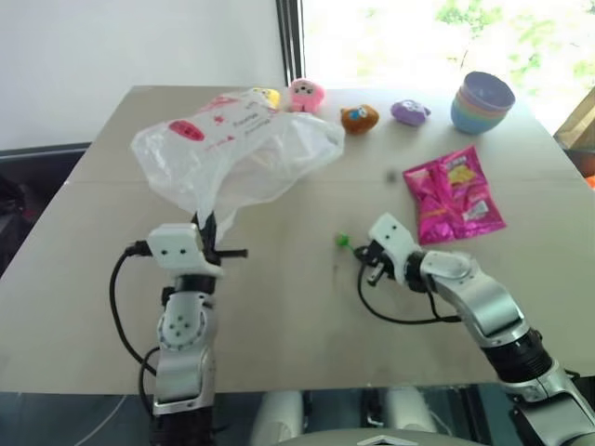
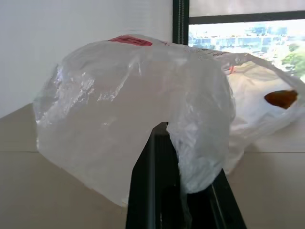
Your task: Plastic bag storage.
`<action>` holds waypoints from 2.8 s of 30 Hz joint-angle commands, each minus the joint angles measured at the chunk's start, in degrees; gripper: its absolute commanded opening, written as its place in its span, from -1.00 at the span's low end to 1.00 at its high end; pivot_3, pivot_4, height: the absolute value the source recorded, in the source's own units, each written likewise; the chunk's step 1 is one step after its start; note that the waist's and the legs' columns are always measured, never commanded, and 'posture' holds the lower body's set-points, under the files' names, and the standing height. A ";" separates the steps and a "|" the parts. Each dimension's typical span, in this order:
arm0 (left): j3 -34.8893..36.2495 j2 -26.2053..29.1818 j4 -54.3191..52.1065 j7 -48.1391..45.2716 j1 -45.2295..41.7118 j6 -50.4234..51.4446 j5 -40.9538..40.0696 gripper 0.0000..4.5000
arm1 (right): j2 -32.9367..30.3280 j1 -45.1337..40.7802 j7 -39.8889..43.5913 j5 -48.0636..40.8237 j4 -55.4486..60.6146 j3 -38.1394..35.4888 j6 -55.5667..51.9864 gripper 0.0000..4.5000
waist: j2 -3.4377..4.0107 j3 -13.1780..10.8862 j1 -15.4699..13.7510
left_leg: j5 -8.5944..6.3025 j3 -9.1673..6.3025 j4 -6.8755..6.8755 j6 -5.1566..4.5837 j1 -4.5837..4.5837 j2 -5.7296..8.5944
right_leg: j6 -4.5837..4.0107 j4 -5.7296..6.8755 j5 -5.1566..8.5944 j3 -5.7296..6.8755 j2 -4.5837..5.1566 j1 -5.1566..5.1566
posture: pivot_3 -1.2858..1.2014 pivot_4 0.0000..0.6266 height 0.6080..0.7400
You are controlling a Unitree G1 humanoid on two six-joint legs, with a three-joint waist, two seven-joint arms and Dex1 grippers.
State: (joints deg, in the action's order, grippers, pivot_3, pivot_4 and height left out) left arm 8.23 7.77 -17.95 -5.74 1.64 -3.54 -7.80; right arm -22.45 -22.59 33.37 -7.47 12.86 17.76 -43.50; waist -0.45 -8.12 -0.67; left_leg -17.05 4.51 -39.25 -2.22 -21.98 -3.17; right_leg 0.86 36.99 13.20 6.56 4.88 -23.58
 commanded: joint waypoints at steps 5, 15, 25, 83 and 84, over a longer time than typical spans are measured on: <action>-7.04 2.67 -9.95 -11.30 5.44 3.93 -8.80 -1.00 | 4.79 -9.19 -0.87 -1.35 -4.76 -2.96 0.59 -0.99 | 0.04 -0.09 0.95 | 0.00 0.04 0.02 0.01 -0.08 -0.01 | 0.00 0.00 0.00 -0.05 -0.04 -0.13 | 0.03 -0.52 1.00; -7.30 6.59 -14.20 -15.72 9.82 6.17 -11.93 -1.00 | 13.70 -22.49 0.98 1.06 -25.40 -0.66 12.31 -0.99 | 0.18 -0.24 1.49 | 0.00 0.05 0.05 0.01 -0.12 -0.02 | -0.01 -0.01 0.00 -0.06 -0.06 -0.19 | 0.03 -0.52 1.00; 4.48 3.25 -13.68 -9.34 10.44 6.22 -16.75 -1.00 | 6.36 -15.36 5.60 0.23 -14.37 -1.90 7.85 -0.62 | 0.17 -0.27 1.29 | 0.11 -0.10 0.04 0.20 -0.42 -0.02 | 0.03 -0.20 -0.01 0.12 0.09 -0.22 | 0.03 -0.52 1.00; -1.64 3.20 -15.65 -17.10 16.57 0.63 -19.94 -1.00 | 27.33 -29.65 -16.13 1.74 -44.12 -16.24 56.32 -0.98 | 0.27 -0.57 1.51 | 0.18 -0.10 0.02 0.33 -0.81 -0.02 | 0.01 -0.02 -0.01 0.15 0.01 -0.67 | 0.03 -0.52 1.00; -1.59 3.08 -15.51 -16.91 15.71 0.90 -20.37 -1.00 | 26.46 -28.68 -15.87 2.18 -42.49 -15.69 54.26 -0.98 | 0.26 -0.57 1.53 | 0.18 -0.05 0.00 0.33 -0.80 -0.02 | 0.01 0.01 -0.01 0.11 0.02 -0.67 | 0.03 -0.52 1.00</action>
State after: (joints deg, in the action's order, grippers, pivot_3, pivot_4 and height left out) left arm 6.18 10.98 -32.56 -23.24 18.28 -1.91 -27.74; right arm 4.58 -50.93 18.04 -6.18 -35.47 1.49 13.08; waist -0.18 -8.69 0.85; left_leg -16.87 4.47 -39.25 -1.89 -22.77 -3.19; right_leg 0.87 37.00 13.18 6.66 4.90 -24.26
